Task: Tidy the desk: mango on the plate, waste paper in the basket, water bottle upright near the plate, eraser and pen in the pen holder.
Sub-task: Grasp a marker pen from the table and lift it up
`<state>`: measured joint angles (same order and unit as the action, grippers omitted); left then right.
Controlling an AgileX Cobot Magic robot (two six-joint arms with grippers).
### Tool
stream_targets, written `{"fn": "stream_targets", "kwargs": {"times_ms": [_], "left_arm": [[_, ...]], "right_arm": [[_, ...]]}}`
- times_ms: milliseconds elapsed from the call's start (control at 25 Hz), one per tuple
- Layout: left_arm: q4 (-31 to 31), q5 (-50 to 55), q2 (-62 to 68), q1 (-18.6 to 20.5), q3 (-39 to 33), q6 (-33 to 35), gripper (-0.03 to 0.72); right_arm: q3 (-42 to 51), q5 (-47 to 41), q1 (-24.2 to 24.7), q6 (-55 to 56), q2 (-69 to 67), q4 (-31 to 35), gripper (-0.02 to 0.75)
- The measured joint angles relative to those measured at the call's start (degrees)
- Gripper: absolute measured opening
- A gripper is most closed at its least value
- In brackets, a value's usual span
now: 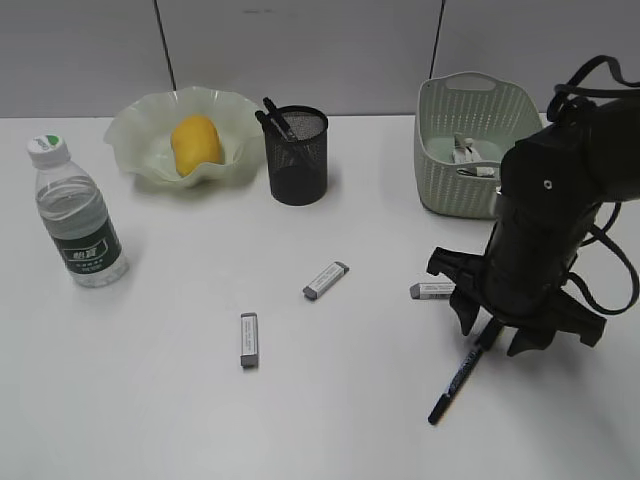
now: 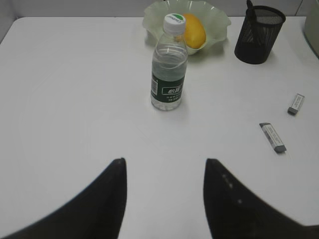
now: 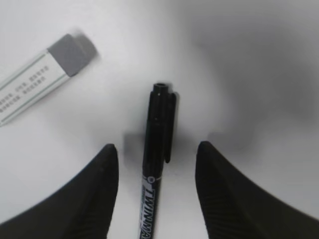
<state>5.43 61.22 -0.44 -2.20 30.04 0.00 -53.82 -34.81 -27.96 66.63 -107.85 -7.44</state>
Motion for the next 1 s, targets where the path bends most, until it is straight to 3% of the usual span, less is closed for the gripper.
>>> {"fn": "stream_targets", "kwargs": {"times_ms": [680,800,1000], "left_arm": [[0.0,0.0,0.0,0.0,0.0,0.0,0.383],[0.0,0.0,0.0,0.0,0.0,0.0,0.383],[0.0,0.0,0.0,0.0,0.0,0.0,0.372]], "right_arm": [[0.23,1.74,0.0,1.32,-2.08,-1.98,0.364],[0.23,1.81,0.0,2.56,-2.08,-2.82,0.313],[0.23,2.3,0.0,3.0,-2.18,-3.21,0.148]]}}
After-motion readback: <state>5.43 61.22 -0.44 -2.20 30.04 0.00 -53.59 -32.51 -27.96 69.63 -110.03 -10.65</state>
